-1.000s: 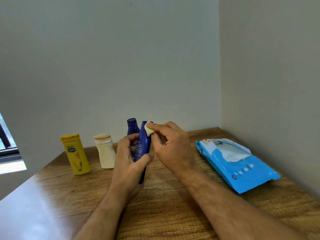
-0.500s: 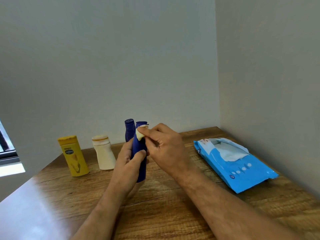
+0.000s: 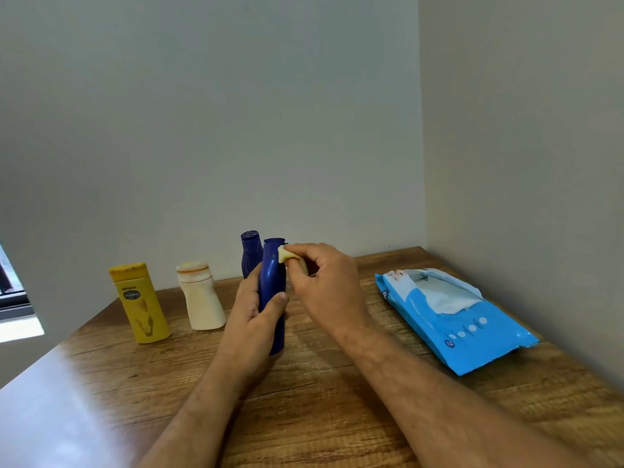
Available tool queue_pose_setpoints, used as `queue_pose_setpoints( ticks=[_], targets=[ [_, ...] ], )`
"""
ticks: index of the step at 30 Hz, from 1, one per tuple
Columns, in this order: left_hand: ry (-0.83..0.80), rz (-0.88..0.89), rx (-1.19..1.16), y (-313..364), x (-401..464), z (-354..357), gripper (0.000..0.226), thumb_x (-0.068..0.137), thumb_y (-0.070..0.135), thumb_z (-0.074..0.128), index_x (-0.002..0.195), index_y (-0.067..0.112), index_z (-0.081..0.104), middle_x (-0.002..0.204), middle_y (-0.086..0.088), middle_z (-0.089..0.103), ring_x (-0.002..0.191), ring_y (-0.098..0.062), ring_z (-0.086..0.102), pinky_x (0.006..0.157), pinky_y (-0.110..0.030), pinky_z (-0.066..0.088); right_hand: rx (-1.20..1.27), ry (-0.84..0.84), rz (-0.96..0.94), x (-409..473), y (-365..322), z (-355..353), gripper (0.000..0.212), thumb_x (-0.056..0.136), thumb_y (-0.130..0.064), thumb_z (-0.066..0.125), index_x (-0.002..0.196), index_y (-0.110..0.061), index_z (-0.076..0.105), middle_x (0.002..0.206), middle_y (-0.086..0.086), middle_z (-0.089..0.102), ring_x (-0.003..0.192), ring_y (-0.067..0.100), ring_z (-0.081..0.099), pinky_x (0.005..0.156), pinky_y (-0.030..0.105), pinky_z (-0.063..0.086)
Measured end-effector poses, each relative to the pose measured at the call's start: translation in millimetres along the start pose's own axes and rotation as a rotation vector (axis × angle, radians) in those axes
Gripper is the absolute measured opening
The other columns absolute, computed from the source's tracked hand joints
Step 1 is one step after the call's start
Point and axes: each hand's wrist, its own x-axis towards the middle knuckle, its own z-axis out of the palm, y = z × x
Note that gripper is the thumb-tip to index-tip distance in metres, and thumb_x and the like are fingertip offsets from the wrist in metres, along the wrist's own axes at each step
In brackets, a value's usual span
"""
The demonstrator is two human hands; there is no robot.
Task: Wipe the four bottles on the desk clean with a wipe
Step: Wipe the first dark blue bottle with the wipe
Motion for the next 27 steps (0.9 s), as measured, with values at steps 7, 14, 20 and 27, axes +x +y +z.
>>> queue_pose_setpoints(
  ticks=[7,14,20,27],
  targets=[
    [0.008,0.097,0.234,3.8,-5.9,6.6,0.048,0.101,0.020,0.053,0.144,0.035,0.037,0.126,0.011,0.046,0.109,0.007,0.050,0.104,-0.024,0.044,-0.146,-0.073,-0.167,-3.9,-2.5,1.5,0.026,0.095,-0.023,0.062,0.119,-0.020,0.071,0.104,-0.005,0.066,0.095,0.007,0.062,0.085,0.020,0.054],
    [0.047,0.070,0.071,1.3,-2.2,3.2,0.067,0.090,0.041,0.055,0.152,0.039,0.029,0.141,0.011,0.045,0.129,-0.009,0.050,0.112,-0.045,0.043,-0.103,-0.077,-0.023,-2.5,3.5,-2.3,0.025,0.094,-0.019,0.062,0.116,-0.021,0.072,0.106,-0.006,0.069,0.093,0.000,0.062,0.080,0.008,0.050],
    [-0.001,0.079,0.032,1.9,-2.9,3.0,0.049,0.099,0.029,0.054,0.142,0.048,0.039,0.135,0.003,0.054,0.123,-0.014,0.057,0.109,-0.046,0.046,-0.140,-0.125,-0.202,-5.4,-7.9,-0.1,0.027,0.095,-0.021,0.062,0.121,-0.024,0.071,0.097,-0.006,0.063,0.085,0.005,0.060,0.076,0.014,0.051],
    [0.028,0.053,-0.196,6.5,-1.3,0.8,0.054,0.102,0.006,0.047,0.145,0.034,0.029,0.129,-0.008,0.059,0.101,-0.017,0.070,0.079,-0.028,0.060,-0.076,-0.050,-0.071,-0.8,-1.6,-4.4,0.025,0.095,-0.017,0.061,0.117,-0.022,0.072,0.102,-0.007,0.065,0.091,0.002,0.061,0.079,0.011,0.052]
  ],
)
